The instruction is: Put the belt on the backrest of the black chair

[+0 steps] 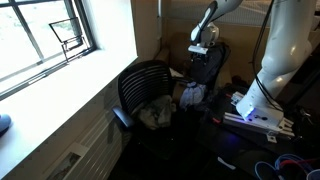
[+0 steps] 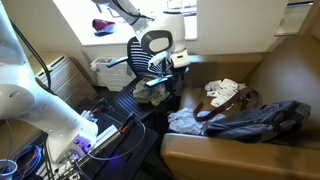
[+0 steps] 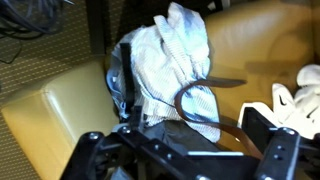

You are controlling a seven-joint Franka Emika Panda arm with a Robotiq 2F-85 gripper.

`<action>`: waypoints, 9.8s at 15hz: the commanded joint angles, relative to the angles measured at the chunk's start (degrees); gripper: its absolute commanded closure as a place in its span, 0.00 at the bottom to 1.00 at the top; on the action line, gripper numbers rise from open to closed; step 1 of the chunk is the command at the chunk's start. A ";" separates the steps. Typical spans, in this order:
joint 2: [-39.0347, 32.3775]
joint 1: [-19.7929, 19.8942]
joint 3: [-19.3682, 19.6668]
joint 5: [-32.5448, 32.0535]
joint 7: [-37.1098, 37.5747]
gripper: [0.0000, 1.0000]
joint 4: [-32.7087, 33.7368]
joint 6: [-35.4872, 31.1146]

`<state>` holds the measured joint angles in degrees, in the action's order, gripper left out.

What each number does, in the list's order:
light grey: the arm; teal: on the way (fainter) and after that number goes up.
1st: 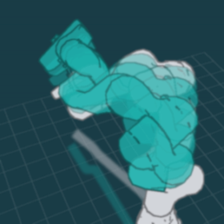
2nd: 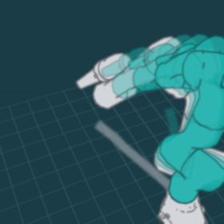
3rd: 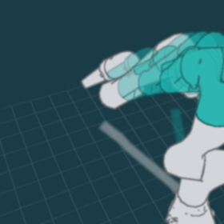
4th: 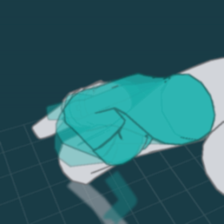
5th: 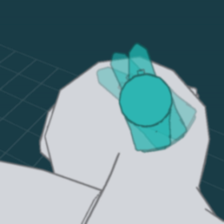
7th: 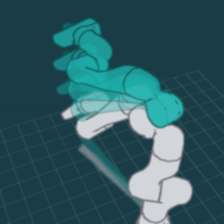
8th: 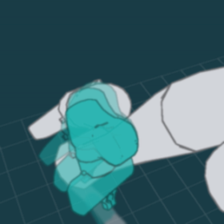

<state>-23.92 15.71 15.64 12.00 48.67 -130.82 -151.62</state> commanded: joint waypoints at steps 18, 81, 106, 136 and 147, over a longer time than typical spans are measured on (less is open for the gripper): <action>-40.97 -3.00 8.87 -0.50 -0.13 0.00 30.93 -1.34; 3.72 -4.03 -9.12 8.78 -34.27 0.99 17.51 -10.56; 29.51 -25.67 -26.22 31.42 -44.40 0.99 15.74 17.88; 37.05 -13.76 -8.42 23.62 -43.90 0.99 13.23 26.66; 15.10 -27.47 -13.28 64.23 -67.24 0.99 27.82 7.42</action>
<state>-3.59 -10.62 4.17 71.28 -11.55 -108.57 -147.89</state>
